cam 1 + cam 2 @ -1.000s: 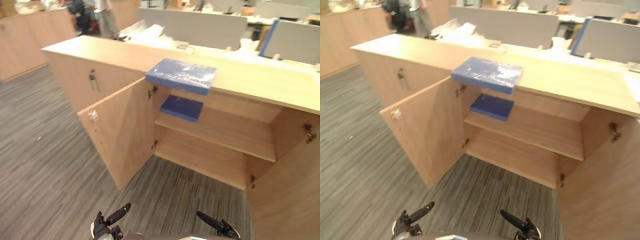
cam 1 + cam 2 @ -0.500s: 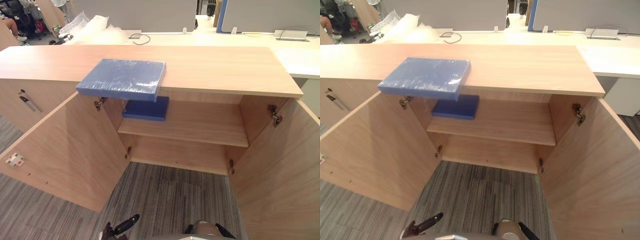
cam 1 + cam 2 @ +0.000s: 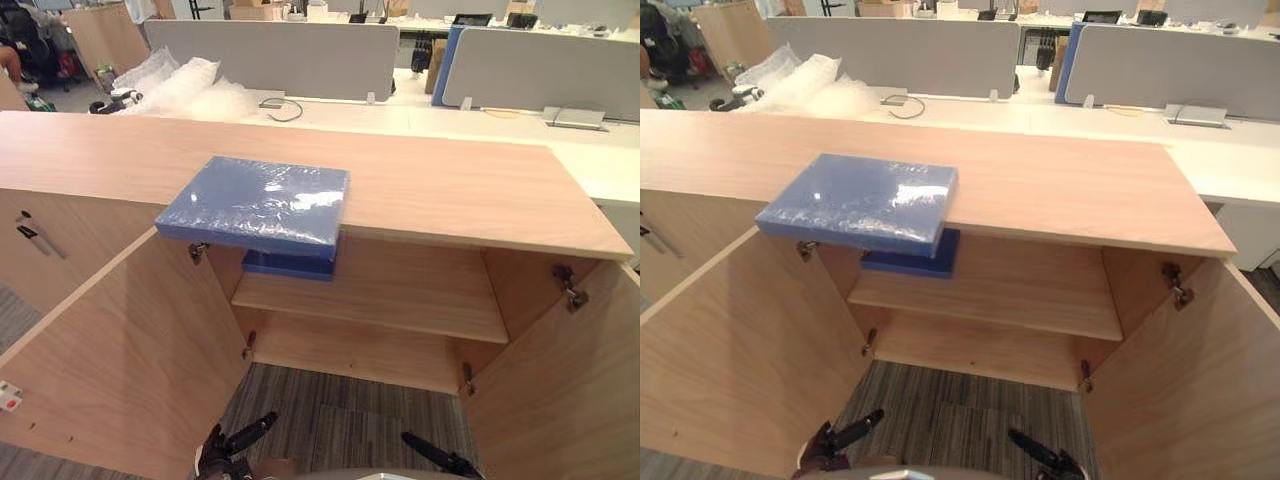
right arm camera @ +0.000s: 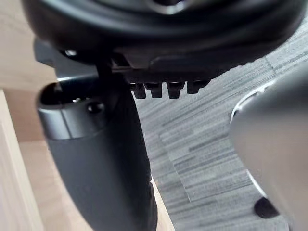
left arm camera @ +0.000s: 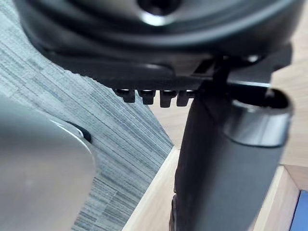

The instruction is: Walk over to the cabinet, pick up the folder, carry it to the office cabinet, place the folder inside the office cabinet, then close the office cabinet door

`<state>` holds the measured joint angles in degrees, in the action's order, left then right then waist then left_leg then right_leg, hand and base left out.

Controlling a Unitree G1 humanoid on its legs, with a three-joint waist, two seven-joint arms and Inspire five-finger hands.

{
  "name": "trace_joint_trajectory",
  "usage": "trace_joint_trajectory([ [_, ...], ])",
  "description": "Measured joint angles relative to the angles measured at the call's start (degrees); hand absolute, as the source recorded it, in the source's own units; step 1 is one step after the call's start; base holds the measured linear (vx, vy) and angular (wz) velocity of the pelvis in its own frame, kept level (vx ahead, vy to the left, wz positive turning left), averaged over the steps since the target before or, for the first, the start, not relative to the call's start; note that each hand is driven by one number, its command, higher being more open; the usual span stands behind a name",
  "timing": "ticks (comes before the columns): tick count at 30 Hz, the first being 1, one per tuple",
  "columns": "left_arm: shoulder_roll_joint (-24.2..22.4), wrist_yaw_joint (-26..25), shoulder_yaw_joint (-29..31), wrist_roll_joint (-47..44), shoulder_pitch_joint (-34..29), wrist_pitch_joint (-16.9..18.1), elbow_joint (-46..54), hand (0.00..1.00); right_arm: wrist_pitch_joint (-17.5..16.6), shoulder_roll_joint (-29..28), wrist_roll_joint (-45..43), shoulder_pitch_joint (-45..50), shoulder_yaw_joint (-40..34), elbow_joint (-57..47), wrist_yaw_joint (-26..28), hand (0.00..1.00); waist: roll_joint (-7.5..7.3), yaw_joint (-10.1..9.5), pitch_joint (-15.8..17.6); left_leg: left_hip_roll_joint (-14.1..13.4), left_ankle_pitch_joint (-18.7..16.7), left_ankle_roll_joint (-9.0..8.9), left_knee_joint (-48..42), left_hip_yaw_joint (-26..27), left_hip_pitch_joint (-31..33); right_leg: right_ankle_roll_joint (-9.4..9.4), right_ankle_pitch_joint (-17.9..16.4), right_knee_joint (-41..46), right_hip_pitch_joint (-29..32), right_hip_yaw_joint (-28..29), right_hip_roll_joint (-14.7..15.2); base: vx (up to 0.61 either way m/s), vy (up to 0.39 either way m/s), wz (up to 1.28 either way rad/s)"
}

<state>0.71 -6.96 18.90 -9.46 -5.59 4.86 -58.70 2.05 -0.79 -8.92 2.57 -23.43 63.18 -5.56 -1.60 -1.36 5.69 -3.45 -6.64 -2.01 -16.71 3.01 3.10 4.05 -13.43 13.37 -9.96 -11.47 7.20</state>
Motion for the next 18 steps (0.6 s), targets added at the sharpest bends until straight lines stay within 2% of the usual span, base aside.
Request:
trace_joint_trajectory([
  [2, 0.48, 0.24, -0.76, -0.22, 0.10, 0.02, -0.69, 1.00, -0.03, -0.31, 0.00, -0.37, 0.06, 0.06, 0.42, 1.00, -0.39, 0.00, -0.37, 1.11, 1.02, 0.52, 2.65, 0.64, -1.68, 0.49, 0.88, -1.00, -0.61, 0.66, 0.94, 0.09, 0.129, -0.09],
  [3, 1.15, 1.10, -3.05, -1.36, -0.03, 0.06, -1.42, 1.00, -0.21, -0.26, -0.02, -0.62, 0.77, 0.21, 0.75, 1.00, -0.15, 0.00, -0.69, 2.01, 2.97, 1.06, 7.11, 1.24, -4.17, 0.83, 2.51, -2.43, -1.24, 1.18, 1.54, 0.06, 0.104, -0.13],
  [5, 1.42, 1.68, -4.87, -1.73, -0.12, 0.07, -1.48, 1.00, -0.51, -0.03, -0.04, -0.67, 1.69, 0.24, 1.26, 1.00, -0.14, 0.11, -1.03, 2.27, 4.53, 1.43, 9.98, 1.25, -5.18, 0.87, 3.59, -3.21, -1.21, 1.19, 1.56, 0.02, 0.039, -0.05],
  [9, 2.14, 3.18, -9.24, -7.29, -1.17, 0.14, 1.53, 1.00, -0.75, 1.20, -0.09, -0.67, 3.69, 1.39, 2.50, 1.00, 0.34, 0.10, -0.67, 2.94, 10.00, 1.60, 18.80, 0.50, -7.97, 0.72, 4.58, -5.06, -1.03, 0.75, 1.49, -0.03, -0.026, 0.10],
  [10, 1.60, 3.20, -9.81, -9.42, -2.40, 0.12, 4.21, 1.00, -0.74, 1.70, -0.09, -0.45, 4.52, 1.51, 2.51, 1.00, 0.89, 0.12, -0.30, 2.96, 11.85, 1.52, 21.76, 0.03, -9.01, 0.73, 4.57, -5.23, -1.00, 0.42, 1.39, -0.08, -0.045, 0.19],
  [14, -0.41, 2.18, -15.05, -16.42, -8.68, 0.09, 19.90, 1.00, -0.68, 3.02, -0.24, 0.30, 5.97, 1.09, 2.36, 1.00, 1.97, 0.29, 0.77, 3.35, 12.95, 1.11, 22.10, -1.86, -8.04, 1.34, 3.69, -6.02, -1.09, -0.90, 1.54, -0.13, -0.040, 0.19],
  [18, -1.85, 2.26, -20.24, -17.86, -15.79, 0.01, 38.95, 1.00, -0.42, 3.51, -0.15, 0.95, 8.88, -0.18, 2.19, 1.00, 2.02, 0.18, 0.64, 3.28, 13.47, 1.14, 22.11, -4.03, -7.04, 1.60, 3.24, -6.15, -1.12, -2.31, 1.01, -0.10, -0.021, 0.24],
])
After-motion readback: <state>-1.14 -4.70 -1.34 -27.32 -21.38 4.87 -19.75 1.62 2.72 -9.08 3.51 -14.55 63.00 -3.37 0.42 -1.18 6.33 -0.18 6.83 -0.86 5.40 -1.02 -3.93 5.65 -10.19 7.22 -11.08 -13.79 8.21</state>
